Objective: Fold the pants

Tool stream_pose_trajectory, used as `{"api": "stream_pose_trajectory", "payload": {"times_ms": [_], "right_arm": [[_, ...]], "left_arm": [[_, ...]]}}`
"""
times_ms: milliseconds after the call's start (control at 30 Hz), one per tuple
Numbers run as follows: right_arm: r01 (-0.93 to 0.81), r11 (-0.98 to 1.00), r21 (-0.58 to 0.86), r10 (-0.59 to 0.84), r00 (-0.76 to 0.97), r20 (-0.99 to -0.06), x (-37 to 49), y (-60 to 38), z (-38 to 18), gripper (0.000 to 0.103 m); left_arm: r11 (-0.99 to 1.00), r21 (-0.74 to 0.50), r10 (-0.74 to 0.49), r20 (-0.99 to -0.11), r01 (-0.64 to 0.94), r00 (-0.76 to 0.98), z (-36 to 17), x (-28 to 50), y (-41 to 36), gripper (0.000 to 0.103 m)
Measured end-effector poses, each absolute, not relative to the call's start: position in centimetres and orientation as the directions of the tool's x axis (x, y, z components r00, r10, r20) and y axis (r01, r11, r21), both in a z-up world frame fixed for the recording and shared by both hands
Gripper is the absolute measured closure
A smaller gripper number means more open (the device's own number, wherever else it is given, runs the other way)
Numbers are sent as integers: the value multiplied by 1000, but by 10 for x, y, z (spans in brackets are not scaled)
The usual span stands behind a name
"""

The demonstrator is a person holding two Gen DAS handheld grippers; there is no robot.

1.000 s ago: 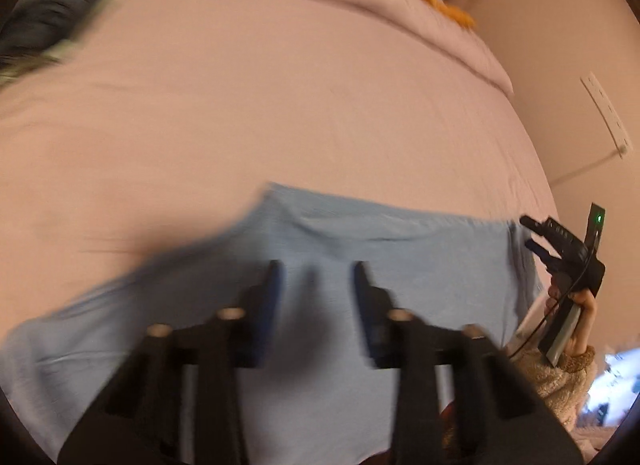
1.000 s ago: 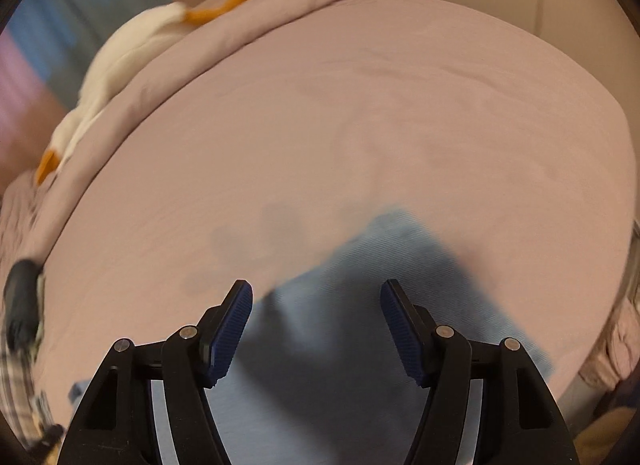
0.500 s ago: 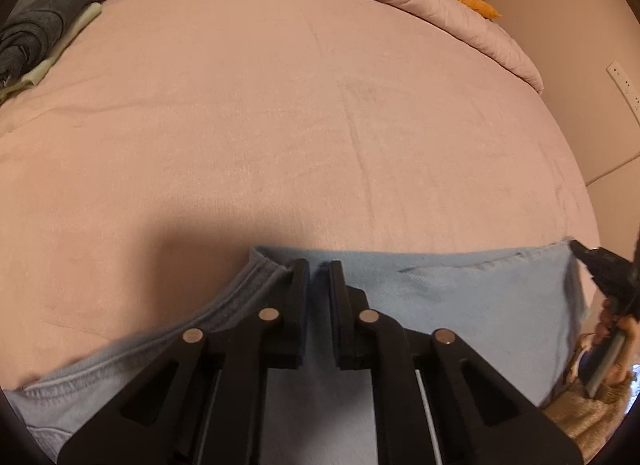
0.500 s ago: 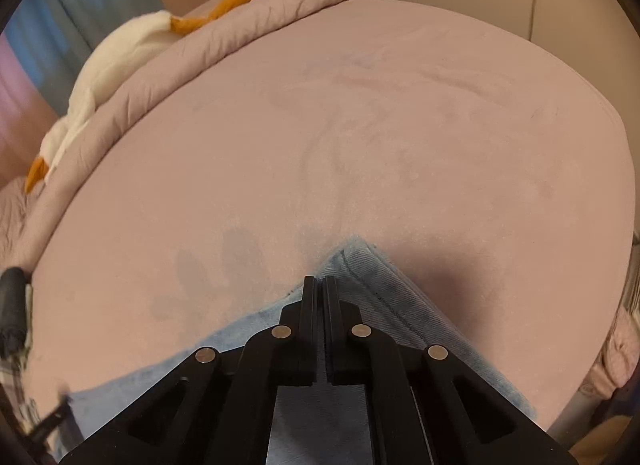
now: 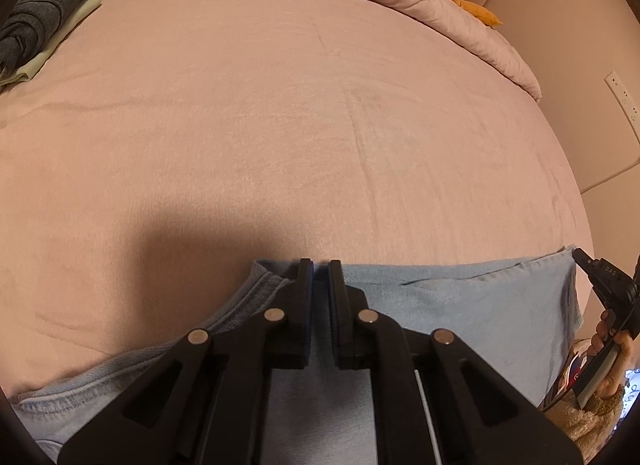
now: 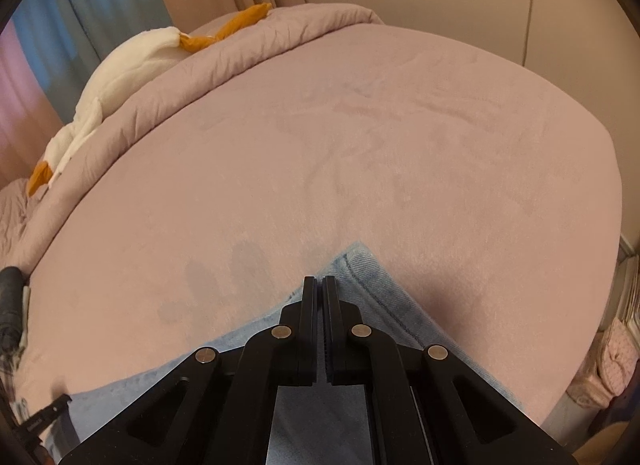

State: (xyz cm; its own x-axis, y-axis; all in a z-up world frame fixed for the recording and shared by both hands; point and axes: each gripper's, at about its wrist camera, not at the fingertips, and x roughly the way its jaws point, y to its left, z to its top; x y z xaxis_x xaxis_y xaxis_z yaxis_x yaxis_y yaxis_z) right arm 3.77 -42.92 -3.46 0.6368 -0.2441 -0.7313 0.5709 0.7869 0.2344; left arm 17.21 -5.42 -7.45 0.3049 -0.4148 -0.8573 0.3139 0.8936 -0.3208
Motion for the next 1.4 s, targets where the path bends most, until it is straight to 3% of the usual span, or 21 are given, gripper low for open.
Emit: {"api": "stream_pose_trajectory", "payload": {"times_ms": [167, 267, 367, 500, 567, 633, 700, 867, 900, 933, 1000, 1033, 1233, 1400], "right_arm": [[656, 740, 149, -393, 601, -696, 28, -434, -27, 102], [626, 724, 288, -253, 631, -733, 23, -455, -40, 102], [630, 740, 237, -274, 603, -749, 21, -454, -44, 102], [588, 743, 319, -189, 643, -742, 22, -456, -40, 100], [577, 750, 322, -182, 649, -739, 26, -454, -36, 88], [578, 756, 307, -190, 642, -743, 31, -453, -35, 47], [572, 759, 311, -184, 647, -740, 36, -451, -36, 40], [573, 762, 300, -168, 623, -764, 48, -450, -51, 41], [579, 773, 260, -196, 607, -770, 51, -446, -50, 50], [591, 777, 217, -228, 585, -778, 53, -444, -50, 68], [620, 774, 130, -298, 537, -789, 56, -441, -49, 85], [616, 777, 131, -299, 544, -784, 55, -441, -47, 89], [621, 757, 203, -288, 596, -749, 38, -446, -33, 92], [637, 748, 187, -271, 550, -790, 53, -453, -61, 92]], "left_arm": [[896, -313, -408, -860, 313, 306, -75, 173, -57, 95], [897, -316, -409, -860, 310, 306, -76, 173, -57, 95], [897, -319, -410, -859, 306, 307, -77, 173, -57, 95], [895, -334, -420, -855, 296, 305, -78, 172, -53, 95], [893, -344, -427, -852, 290, 304, -79, 172, -51, 95], [891, -349, -432, -850, 292, 301, -79, 172, -50, 95], [889, -352, -435, -849, 294, 299, -79, 172, -50, 95], [886, -356, -441, -844, 298, 305, -80, 171, -48, 95], [886, -355, -441, -844, 298, 306, -80, 170, -47, 95], [886, -355, -441, -844, 298, 305, -80, 170, -47, 95], [885, -360, -443, -844, 295, 302, -80, 170, -46, 95], [884, -363, -446, -843, 294, 300, -80, 171, -46, 95], [881, -377, -455, -841, 287, 292, -80, 171, -44, 95], [881, -378, -455, -840, 284, 294, -79, 170, -43, 95]]}}
